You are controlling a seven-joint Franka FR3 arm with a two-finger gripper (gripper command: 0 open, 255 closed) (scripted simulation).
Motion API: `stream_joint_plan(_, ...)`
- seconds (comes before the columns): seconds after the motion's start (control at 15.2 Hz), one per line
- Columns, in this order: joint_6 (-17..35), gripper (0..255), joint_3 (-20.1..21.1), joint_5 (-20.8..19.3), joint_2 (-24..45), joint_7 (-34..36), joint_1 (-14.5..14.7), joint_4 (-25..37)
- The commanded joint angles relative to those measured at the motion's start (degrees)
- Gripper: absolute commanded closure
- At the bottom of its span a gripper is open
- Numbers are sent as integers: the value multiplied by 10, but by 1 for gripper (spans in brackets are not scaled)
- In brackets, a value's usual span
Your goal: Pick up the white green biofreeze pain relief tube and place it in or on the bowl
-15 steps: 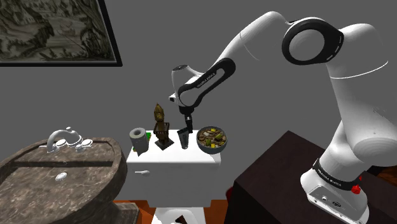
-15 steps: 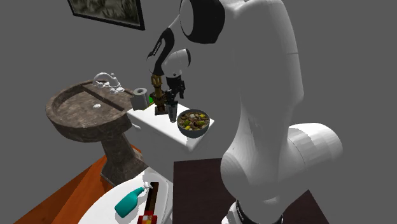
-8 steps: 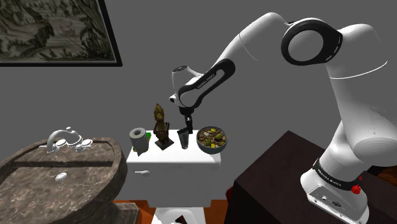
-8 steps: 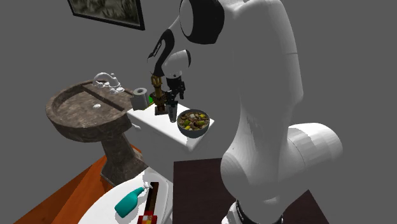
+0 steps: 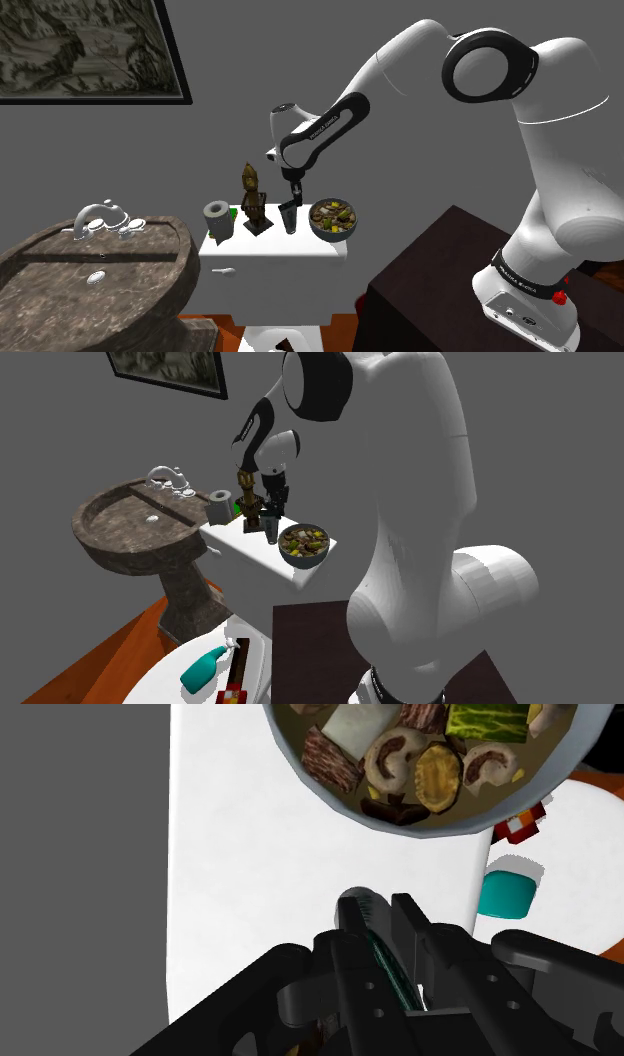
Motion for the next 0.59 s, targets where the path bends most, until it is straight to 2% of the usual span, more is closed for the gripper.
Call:
stream_joint_plan(0.0, 0, 255, 0, 0, 0, 0, 0, 0)
stream_joint_plan(0.53, -37, 255, 3, 5, -35, -4, -2, 2)
